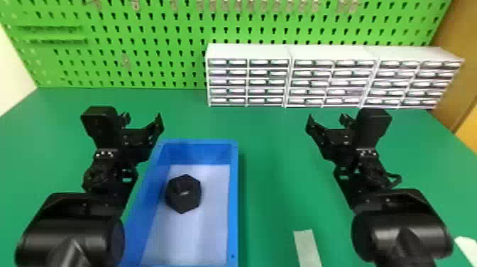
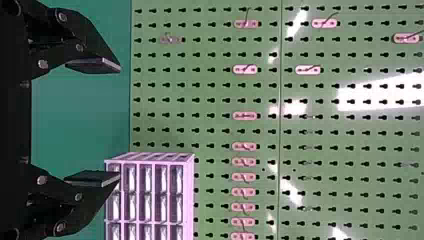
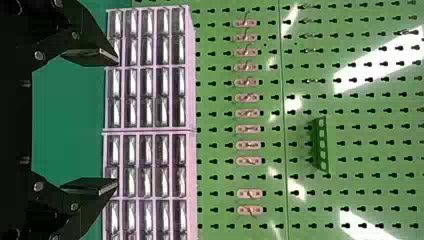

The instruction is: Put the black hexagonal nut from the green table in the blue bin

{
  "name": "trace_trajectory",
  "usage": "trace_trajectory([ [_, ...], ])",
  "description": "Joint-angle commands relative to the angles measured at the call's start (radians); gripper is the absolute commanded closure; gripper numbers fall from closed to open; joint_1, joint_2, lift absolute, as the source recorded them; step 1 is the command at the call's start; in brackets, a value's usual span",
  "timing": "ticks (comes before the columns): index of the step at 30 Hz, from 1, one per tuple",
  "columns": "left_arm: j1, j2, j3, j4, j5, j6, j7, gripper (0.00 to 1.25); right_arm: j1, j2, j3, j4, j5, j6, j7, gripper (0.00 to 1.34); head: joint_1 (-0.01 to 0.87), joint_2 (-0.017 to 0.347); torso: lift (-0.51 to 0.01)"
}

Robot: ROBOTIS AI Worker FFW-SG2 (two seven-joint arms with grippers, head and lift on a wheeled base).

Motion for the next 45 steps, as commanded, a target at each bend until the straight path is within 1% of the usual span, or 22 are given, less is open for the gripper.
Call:
trace_trajectory([
  [1,-0.002,0.0,-0.001,0.001,-0.001,0.0,0.0,0.49,-0.001,-0.001,0.003,0.0,-0.001,0.0,0.0,0.41,0.686,0.051,-0.096],
  [8,-0.002,0.0,-0.003,0.001,-0.004,0.0,0.0,0.49,-0.004,-0.004,0.004,0.0,0.0,0.002,0.0,0.41,0.686,0.051,-0.096],
  [32,-0.004,0.0,-0.013,0.009,-0.007,0.003,0.0,0.49,-0.003,-0.004,0.0,0.002,0.002,0.003,0.0,0.41,0.686,0.051,-0.096],
  [45,-0.005,0.0,-0.007,0.009,-0.003,0.003,0.0,0.49,-0.006,-0.001,0.01,0.002,0.004,0.005,0.0,0.41,0.686,0.051,-0.096],
])
